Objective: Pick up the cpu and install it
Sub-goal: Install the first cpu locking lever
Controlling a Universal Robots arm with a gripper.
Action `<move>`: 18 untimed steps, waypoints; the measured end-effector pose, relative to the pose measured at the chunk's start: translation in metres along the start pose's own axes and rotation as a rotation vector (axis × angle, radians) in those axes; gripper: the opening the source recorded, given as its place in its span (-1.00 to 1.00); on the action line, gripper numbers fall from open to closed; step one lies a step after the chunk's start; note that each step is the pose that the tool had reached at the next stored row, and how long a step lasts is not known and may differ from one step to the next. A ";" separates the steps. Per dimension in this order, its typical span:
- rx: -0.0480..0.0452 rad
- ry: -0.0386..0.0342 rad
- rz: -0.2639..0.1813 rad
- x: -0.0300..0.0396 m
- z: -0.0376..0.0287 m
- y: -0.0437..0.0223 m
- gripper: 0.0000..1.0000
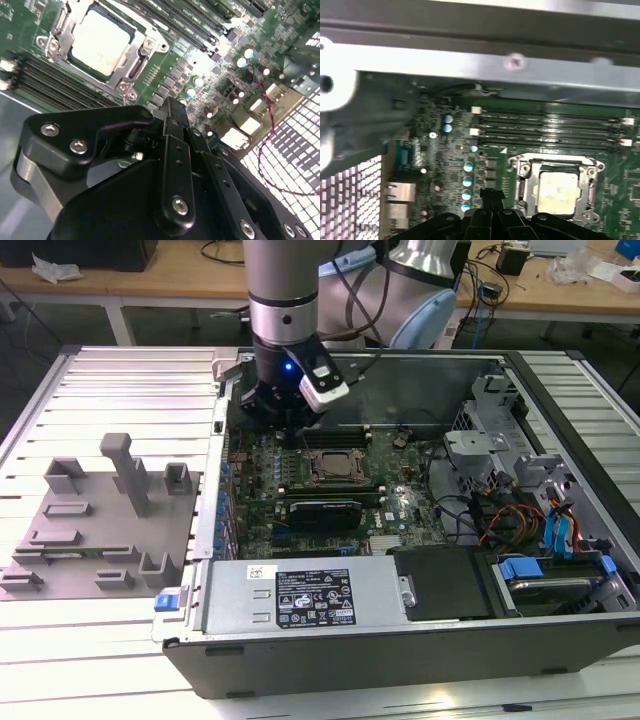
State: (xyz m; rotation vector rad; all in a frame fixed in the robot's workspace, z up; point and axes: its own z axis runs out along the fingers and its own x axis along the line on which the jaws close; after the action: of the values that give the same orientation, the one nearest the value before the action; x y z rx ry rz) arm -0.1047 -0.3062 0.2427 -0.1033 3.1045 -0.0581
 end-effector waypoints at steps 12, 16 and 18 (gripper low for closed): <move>-0.0395 -0.0149 0.002 0.0015 -0.0140 -0.0004 -0.79; -0.0704 -0.0243 0.003 0.0025 -0.0141 -0.0003 -0.79; -0.0931 -0.0302 0.005 0.0040 -0.0141 -0.0002 -0.79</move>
State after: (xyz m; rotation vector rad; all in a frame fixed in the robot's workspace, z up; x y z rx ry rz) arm -0.1092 -0.3062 0.2567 -0.0987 3.0768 0.0875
